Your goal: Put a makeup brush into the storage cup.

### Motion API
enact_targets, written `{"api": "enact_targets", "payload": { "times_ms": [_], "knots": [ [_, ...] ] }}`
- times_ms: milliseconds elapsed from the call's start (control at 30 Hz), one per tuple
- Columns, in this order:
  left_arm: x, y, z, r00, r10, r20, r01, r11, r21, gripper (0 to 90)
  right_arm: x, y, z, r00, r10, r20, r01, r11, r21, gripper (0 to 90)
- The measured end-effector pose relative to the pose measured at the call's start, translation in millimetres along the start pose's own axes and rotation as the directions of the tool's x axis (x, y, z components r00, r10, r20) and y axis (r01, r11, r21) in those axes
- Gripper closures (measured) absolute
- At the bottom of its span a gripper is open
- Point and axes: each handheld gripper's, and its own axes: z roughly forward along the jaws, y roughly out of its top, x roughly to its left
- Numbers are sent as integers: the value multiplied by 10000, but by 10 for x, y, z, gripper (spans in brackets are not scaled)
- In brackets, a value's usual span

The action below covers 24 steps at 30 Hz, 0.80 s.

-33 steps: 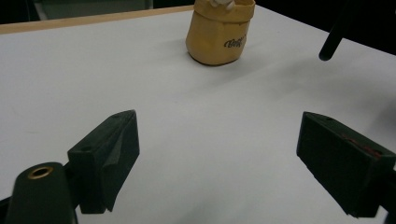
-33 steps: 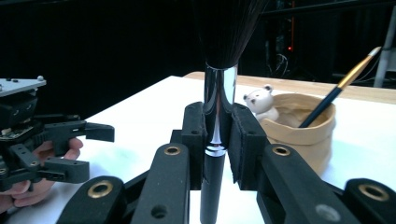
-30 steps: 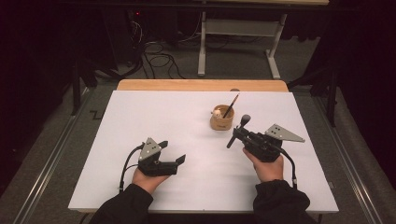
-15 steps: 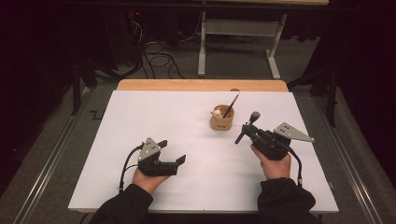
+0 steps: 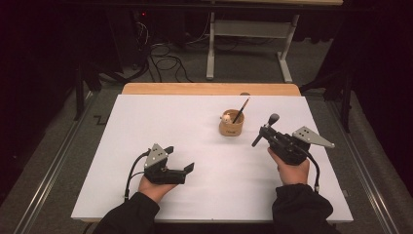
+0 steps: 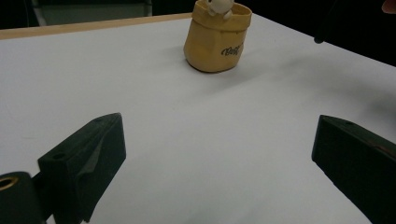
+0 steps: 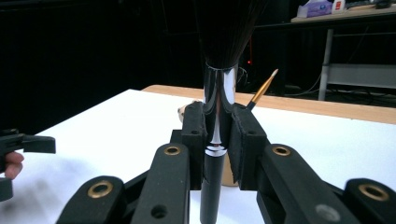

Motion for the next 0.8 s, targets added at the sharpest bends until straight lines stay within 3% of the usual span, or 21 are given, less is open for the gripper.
{"api": "enact_targets", "payload": {
  "times_ms": [467, 800],
  "knots": [
    [-32, 0, 10, 9999, 114, 28, -114, 9999, 23, 2, -36, 23, 21, 9996, -85, 284, 92, 9996, -252, 791],
    [-54, -5, 13, 9995, 318, 65, -319, 9993, 173, 2, 0, 149, 85, 9990, -254, 365, 266, 9991, -338, 792]
  ]
}}
